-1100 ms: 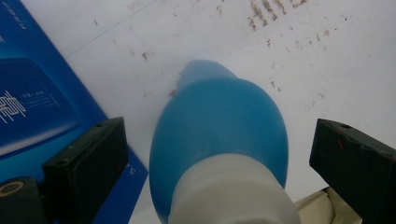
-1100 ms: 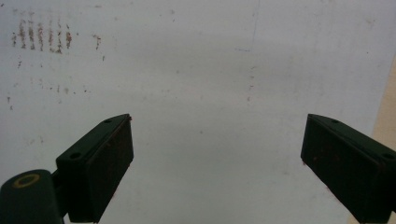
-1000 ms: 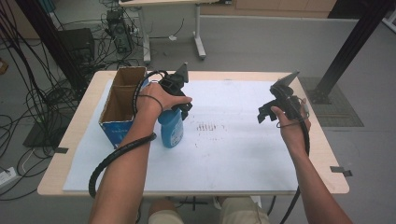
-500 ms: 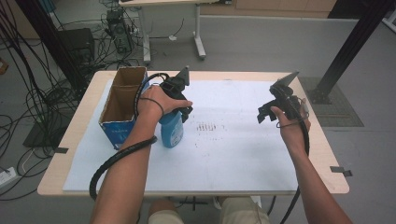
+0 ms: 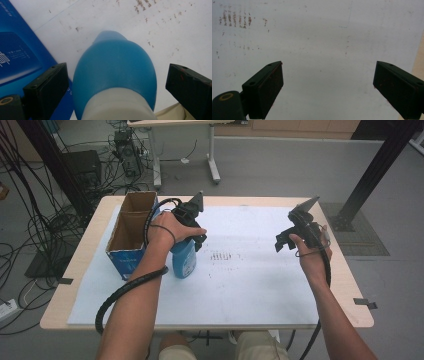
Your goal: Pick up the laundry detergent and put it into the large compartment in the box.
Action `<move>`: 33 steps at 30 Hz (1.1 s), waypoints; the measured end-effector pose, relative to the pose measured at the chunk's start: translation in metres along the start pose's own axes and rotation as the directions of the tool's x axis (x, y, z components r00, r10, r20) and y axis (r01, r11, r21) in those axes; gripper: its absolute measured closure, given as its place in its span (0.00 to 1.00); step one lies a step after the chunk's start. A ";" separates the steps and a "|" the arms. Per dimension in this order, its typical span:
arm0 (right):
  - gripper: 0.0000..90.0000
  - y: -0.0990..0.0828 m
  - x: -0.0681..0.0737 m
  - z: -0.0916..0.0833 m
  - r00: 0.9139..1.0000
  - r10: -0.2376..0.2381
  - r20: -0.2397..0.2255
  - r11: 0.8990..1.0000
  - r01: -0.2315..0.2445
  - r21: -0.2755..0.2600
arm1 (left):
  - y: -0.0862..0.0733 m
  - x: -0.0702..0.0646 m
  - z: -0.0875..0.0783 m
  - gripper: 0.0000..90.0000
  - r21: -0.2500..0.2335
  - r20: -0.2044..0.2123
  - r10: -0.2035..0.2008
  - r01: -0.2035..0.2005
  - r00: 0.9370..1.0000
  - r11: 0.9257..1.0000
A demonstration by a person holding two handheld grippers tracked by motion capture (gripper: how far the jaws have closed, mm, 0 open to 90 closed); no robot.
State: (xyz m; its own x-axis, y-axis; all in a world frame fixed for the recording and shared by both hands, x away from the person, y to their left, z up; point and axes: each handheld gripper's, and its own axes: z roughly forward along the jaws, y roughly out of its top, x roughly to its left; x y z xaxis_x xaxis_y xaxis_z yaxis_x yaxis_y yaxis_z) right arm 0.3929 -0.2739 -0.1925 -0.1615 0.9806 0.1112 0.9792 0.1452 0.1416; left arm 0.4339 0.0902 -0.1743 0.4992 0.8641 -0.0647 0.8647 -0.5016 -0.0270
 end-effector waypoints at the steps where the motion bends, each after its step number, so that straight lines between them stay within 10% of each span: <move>1: 0.10 0.000 -0.001 0.000 1.000 -0.002 -0.001 1.000 0.002 -0.001 | 0.000 0.000 -0.001 0.06 -0.003 0.000 0.004 -0.004 1.000 1.000; 33: 0.10 0.000 -0.001 -0.002 1.000 0.002 0.003 1.000 -0.002 -0.003 | 0.000 -0.003 -0.002 0.06 -0.008 -0.008 0.016 -0.016 1.000 1.000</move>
State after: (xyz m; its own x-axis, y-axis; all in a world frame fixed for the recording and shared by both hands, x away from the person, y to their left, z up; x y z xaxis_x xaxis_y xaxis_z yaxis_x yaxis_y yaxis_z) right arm 0.3923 -0.2748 -0.1904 -0.1593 0.9813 0.1084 0.9791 0.1430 0.1447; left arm 0.4328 0.0880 -0.1718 0.5131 0.8564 -0.0567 0.8572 -0.5148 -0.0177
